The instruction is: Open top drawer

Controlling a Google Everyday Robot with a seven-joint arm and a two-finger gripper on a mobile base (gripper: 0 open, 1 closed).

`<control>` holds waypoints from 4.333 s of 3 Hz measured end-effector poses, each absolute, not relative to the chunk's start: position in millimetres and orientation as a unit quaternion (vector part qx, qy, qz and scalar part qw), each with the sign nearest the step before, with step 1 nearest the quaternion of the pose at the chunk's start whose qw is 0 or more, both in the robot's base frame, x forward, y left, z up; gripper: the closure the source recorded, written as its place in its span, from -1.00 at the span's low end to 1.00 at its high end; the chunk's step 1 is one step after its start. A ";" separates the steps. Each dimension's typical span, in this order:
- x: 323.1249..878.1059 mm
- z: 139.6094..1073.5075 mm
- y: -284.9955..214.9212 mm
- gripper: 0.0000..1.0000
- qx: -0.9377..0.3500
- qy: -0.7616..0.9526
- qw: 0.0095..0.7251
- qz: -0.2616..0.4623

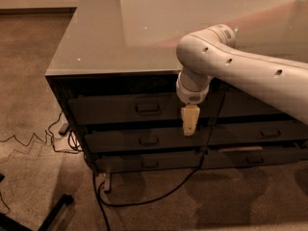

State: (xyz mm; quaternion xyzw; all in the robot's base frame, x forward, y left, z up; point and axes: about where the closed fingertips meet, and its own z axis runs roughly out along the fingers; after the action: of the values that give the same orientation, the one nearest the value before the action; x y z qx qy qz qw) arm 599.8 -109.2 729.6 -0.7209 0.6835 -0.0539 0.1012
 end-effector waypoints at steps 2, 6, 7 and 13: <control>619.9 672.4 -102.4 -1.00 -0.708 0.697 0.115 -0.012; 673.5 628.1 -106.7 -1.00 -0.687 0.715 0.125 -0.030; 673.4 628.8 -106.6 -0.64 -0.687 0.715 0.125 -0.030; 674.8 629.2 -83.6 0.16 -0.716 0.688 0.112 -0.035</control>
Offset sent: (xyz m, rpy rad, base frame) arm 0.0376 0.0116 -0.0972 0.1569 0.0628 -0.0558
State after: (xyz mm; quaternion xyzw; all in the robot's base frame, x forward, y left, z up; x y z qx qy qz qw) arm 674.8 -83.6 629.2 -0.7165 0.6876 -0.0352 0.1122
